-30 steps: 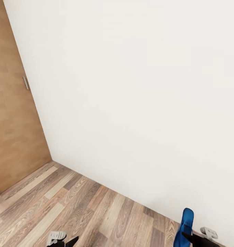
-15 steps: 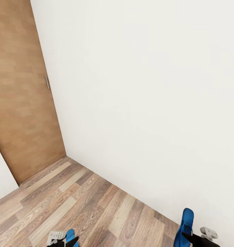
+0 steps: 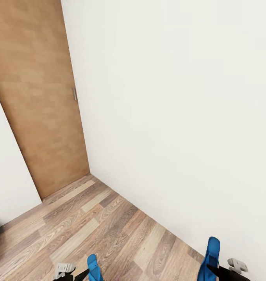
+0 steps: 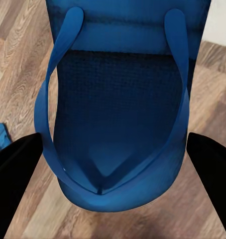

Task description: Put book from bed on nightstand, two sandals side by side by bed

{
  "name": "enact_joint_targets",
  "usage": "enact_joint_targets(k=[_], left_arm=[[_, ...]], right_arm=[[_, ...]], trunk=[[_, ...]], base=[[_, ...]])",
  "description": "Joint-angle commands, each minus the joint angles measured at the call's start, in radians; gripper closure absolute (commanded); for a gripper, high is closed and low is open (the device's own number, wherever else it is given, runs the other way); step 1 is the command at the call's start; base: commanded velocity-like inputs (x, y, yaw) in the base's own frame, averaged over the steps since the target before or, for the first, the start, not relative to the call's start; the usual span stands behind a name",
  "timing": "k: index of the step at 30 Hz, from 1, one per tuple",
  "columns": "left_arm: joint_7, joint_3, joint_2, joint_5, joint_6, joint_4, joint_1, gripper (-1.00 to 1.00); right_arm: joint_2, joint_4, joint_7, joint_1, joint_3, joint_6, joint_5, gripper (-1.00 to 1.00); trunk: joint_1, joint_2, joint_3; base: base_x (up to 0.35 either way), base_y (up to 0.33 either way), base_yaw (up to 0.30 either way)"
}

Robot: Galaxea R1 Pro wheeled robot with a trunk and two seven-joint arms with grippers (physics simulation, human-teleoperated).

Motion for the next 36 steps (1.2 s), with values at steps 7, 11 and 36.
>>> enact_joint_targets(k=[7, 11, 36], left_arm=[[-0.005, 0.001, 0.000, 0.005, 0.005, 0.001, -0.001, -1.00], [-0.005, 0.002, 0.000, 0.005, 0.005, 0.001, -0.001, -1.00], [-0.005, 0.003, 0.000, 0.005, 0.005, 0.001, -0.001, -1.00]], right_arm=[[0.000, -0.001, 0.006, 0.000, -0.007, 0.010, -0.002, 1.00], [0.000, -0.001, 0.006, 0.000, -0.007, 0.010, -0.002, 1.00], [0.000, -0.001, 0.006, 0.000, -0.007, 0.011, 0.000, 1.00]], trunk=[[0.000, 0.000, -0.001], [0.000, 0.000, -0.001], [0.000, 0.000, -0.001]], base=[[0.000, 0.000, 0.253], [0.000, 0.000, 0.253], [0.086, -0.055, 0.131]])
